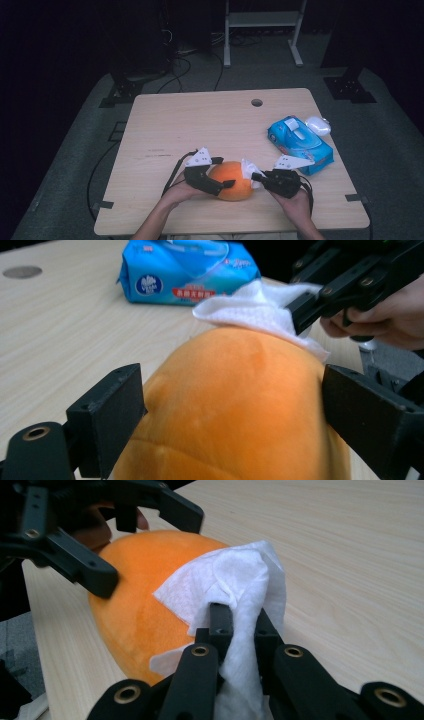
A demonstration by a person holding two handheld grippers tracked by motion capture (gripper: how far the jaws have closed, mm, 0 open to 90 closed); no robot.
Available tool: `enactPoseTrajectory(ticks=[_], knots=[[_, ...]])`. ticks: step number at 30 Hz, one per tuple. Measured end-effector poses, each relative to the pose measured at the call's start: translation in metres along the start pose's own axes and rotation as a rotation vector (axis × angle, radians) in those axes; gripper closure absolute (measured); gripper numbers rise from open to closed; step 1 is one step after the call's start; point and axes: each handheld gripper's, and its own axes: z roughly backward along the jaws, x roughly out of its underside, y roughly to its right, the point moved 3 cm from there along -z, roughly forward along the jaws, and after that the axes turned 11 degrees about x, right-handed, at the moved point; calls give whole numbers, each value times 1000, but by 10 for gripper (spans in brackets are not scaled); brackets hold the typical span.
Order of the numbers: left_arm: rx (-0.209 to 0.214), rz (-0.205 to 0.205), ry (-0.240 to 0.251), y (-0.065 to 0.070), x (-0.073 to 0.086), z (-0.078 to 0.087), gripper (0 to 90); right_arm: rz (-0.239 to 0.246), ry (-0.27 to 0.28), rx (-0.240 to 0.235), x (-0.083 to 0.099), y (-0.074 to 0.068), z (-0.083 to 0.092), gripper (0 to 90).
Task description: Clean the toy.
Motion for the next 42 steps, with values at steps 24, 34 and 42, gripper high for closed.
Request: enactPoseTrajectory(ticks=[24,34,42], knots=[[-1,-81,-85,-2,5,12,332,-5,20,-16,-1,-6,-4,835],[-3,-43,-40,-8,8,13,332,-36,-58,28,17,10,-14,835],[-7,-44,-46,-7,8,11,332,17,18,-14,-1,-11,-5,835]])
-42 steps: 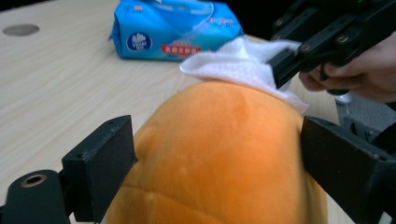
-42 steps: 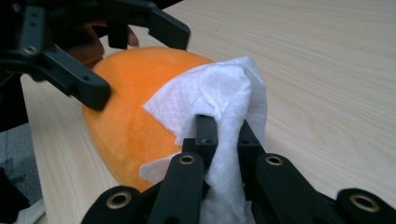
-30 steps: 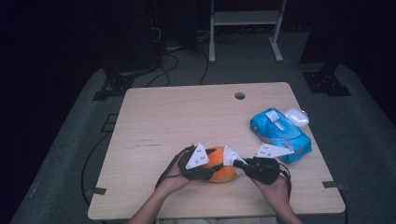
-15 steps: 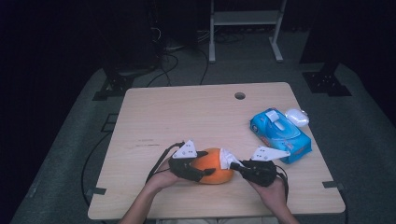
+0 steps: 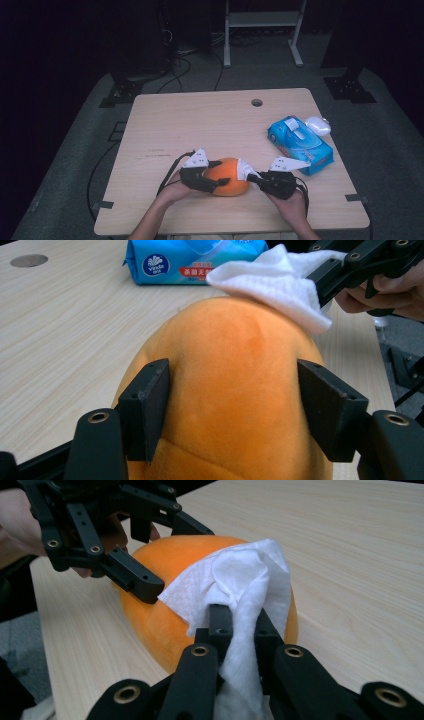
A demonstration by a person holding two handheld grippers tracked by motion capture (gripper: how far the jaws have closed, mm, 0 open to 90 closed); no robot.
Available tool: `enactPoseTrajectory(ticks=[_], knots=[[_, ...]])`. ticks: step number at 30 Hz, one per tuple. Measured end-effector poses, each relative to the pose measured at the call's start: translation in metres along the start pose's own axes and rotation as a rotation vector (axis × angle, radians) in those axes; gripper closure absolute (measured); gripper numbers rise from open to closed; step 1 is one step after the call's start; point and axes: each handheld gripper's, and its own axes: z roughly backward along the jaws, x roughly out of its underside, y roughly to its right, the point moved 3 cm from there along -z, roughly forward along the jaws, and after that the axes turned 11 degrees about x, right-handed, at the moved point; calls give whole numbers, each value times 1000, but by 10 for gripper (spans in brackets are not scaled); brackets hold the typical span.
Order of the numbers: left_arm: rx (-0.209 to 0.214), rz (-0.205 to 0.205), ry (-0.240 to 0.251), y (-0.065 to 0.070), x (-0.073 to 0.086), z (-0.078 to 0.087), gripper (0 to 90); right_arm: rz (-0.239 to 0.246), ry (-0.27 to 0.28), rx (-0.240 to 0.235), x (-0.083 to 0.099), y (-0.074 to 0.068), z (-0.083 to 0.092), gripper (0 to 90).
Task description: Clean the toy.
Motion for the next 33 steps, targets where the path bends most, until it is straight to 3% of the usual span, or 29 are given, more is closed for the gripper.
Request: enactPoseTrajectory(ticks=[5,7,9,11,13,16,18,19,22,24,26,28,29,30,33], knots=[[4,-2,11,4,-9,2,215,-64,-32,-5,10,15,-4,835],[-16,28,11,-1,-7,3,178,-60,-34,-1,10,16,-4,835],[-9,68,13,-5,-3,1,146,-50,-35,-3,10,15,-4,835],[-15,73,-2,-5,-1,-3,152,-52,-37,-5,9,15,-4,835],[-28,15,-31,1,-1,-9,217,-57,-34,-2,7,17,-4,835],[-79,-147,-29,12,-7,-13,372,-61,-12,7,3,16,0,835],[-88,-210,-21,17,-11,-17,404,-49,7,11,-1,14,4,835],[-85,-218,-23,18,-11,-18,403,-38,16,16,-3,13,6,835],[-64,-179,-2,16,-13,-19,331,-37,4,17,-1,16,4,835],[-62,-81,31,9,-13,-14,215,-40,-18,24,3,19,1,836],[-69,-5,20,2,-10,-11,128,-61,-34,22,8,21,-2,835],[-56,46,12,-2,-7,-10,120,-54,-31,18,6,18,-1,835],[-50,30,6,-1,-6,-9,159,-38,-24,20,3,14,0,835],[-49,-18,4,2,-6,-10,223,-24,-17,18,1,11,1,834],[-48,-100,-17,12,-9,-16,271,29,24,-17,-8,-6,5,834]])
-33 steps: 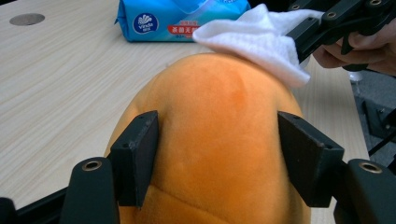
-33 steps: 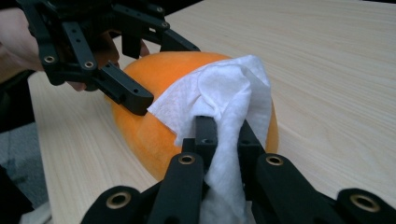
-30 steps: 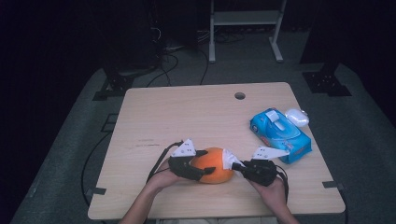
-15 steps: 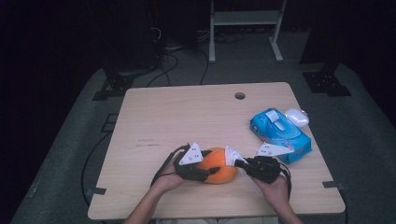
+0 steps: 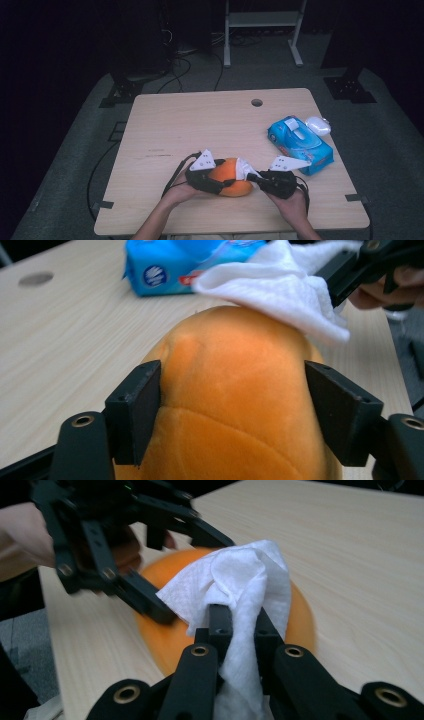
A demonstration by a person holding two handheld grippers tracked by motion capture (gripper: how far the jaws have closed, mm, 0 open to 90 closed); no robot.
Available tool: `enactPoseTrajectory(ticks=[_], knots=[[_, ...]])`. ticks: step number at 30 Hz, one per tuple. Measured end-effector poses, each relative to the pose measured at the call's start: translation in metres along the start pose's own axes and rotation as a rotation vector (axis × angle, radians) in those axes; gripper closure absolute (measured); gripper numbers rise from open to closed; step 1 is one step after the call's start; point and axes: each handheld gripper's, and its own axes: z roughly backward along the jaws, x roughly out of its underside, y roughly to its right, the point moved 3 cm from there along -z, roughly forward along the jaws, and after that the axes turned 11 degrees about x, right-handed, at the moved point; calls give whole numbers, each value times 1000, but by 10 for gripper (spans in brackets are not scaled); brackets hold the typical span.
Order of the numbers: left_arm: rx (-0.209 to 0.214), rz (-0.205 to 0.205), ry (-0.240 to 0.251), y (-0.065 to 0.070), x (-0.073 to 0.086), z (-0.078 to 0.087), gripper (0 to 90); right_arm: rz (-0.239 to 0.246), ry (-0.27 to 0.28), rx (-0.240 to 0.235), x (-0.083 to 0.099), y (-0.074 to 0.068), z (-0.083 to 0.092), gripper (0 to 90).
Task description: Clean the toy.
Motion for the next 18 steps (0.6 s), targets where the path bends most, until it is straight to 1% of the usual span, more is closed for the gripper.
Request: enactPoseTrajectory(ticks=[1,2,3,5,6,7,8,10,11,12,13,14,15,16,17,18], knots=[[-4,-13,-5,1,-1,-1,271,24,2,4,-2,-4,0,835],[-5,-14,-8,2,-3,-1,269,29,-3,9,-3,-5,0,835],[-4,-2,4,1,-4,0,250,27,-9,14,-2,-3,-1,836],[-9,40,17,-2,-4,2,188,-14,-25,23,3,6,-2,837],[-17,69,11,-4,-5,5,165,-19,-33,34,4,8,-3,837],[-22,86,5,-5,-6,7,140,-15,-47,62,7,13,-4,837],[-25,106,-3,-6,-6,9,128,-24,-56,74,9,17,-5,837],[-24,152,-33,-10,-4,13,115,-57,-59,76,13,24,-5,838],[-19,160,-37,-11,-3,14,123,-56,-63,78,13,24,-4,837],[-7,144,-39,-10,-1,13,163,-55,-61,79,12,24,-4,837],[-7,126,-51,-10,0,12,211,-50,-53,75,11,20,-4,837],[-8,104,-47,-8,1,11,239,-30,-46,68,8,16,-4,836],[-1,73,-44,-6,1,10,271,-14,-32,60,6,11,-3,836],[3,42,-45,-3,0,8,289,-7,-13,41,3,7,-1,836],[5,19,-44,1,-2,5,296,0,5,23,-1,3,0,835],[3,-2,-46,3,-3,3,295,12,17,16,-3,0,1,835]])
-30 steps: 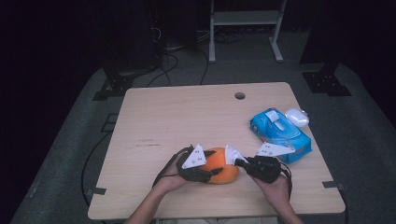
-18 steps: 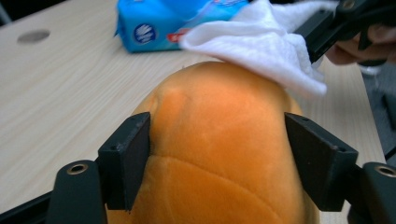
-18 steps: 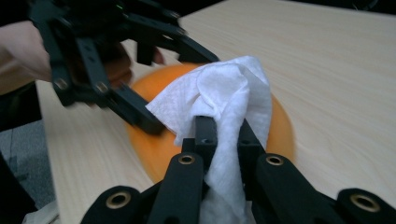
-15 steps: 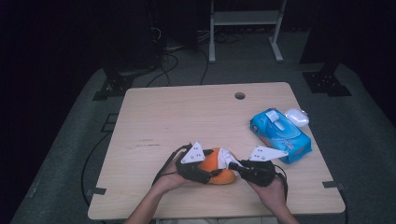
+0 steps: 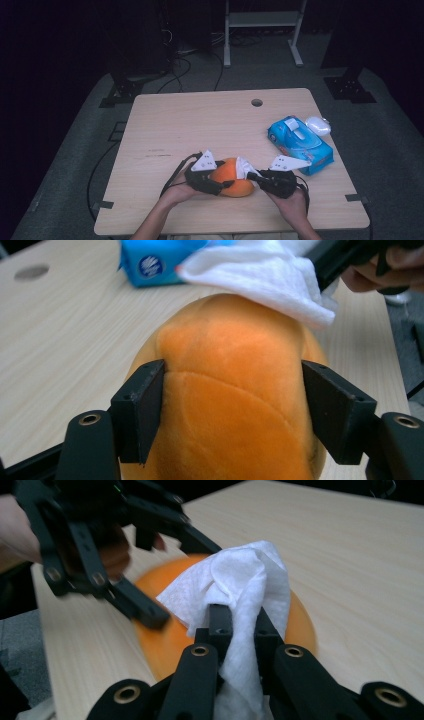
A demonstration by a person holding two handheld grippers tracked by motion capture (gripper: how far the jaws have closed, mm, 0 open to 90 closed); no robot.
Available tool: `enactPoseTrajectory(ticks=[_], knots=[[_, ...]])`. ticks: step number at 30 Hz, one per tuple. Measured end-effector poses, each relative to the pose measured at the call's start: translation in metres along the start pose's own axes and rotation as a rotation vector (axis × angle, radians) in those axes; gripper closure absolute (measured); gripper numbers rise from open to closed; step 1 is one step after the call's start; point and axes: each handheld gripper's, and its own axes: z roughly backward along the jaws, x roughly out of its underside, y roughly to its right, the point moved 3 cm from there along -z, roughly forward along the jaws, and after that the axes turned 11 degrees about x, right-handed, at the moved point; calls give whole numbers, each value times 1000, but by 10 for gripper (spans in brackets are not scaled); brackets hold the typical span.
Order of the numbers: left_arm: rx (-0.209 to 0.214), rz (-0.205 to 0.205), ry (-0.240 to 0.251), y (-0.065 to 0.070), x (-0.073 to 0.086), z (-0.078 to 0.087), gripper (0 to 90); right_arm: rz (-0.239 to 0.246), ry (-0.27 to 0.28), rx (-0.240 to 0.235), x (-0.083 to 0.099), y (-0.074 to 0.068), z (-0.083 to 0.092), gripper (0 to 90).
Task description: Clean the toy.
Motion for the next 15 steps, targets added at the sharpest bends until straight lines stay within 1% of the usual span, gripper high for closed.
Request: enactPoseTrajectory(ticks=[1,2,3,5,7,8,10,12,13,14,15], knots=[[-2,-11,-6,1,-1,-1,290,12,3,-3,-2,-2,0,836],[-5,-14,-5,1,-2,-1,281,18,-5,5,-2,-2,0,836],[-3,-2,12,0,-3,0,259,19,-14,14,-1,-1,-1,838],[-4,42,36,-4,-3,3,190,-6,-39,17,4,4,-4,840],[-19,103,53,-9,-3,7,115,-12,-52,30,7,7,-6,841],[-21,121,55,-11,-3,8,95,-8,-56,39,8,8,-6,841],[-5,181,66,-16,0,12,77,-10,-61,47,8,11,-4,841],[21,215,49,-17,3,9,86,-20,-63,47,9,12,-4,841],[47,218,32,-15,6,6,142,-20,-64,46,9,11,-3,841],[38,199,30,-13,6,4,184,-16,-65,46,8,9,-3,840],[33,170,25,-12,6,5,236,-7,-62,54,7,7,-3,840]])
